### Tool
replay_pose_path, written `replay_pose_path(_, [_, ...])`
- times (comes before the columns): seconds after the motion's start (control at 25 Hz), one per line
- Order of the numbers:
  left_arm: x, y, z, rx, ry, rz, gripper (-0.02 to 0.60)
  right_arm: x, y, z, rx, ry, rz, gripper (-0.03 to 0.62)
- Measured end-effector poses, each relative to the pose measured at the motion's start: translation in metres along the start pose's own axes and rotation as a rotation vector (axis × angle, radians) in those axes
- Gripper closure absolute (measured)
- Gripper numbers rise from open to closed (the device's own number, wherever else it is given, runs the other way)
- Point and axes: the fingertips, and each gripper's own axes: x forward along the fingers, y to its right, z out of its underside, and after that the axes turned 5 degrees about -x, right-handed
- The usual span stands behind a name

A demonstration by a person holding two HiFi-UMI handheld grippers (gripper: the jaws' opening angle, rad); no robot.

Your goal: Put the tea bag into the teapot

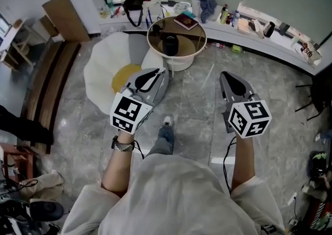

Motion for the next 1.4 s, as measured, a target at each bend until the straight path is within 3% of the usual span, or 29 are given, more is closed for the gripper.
replay_pose_path(0.6, [0.135, -0.165, -0.012, -0.017, -0.01, 0.012, 0.543, 0.191, 0.08, -0.048, -0.005, -0.009, 0.025, 0.588])
replay_pose_path(0.96, [0.181, -0.216, -0.011, -0.023, -0.031, 0.036, 0.543, 0.25, 0.104, -0.048, 0.029, -0.052, 0.037, 0.588])
replay_pose_path(1.4, [0.227, -0.27, 0.016, -0.03, -0.052, 0.08, 0.543, 0.311, 0.117, -0.031, 0.054, -0.089, 0.073, 0.588])
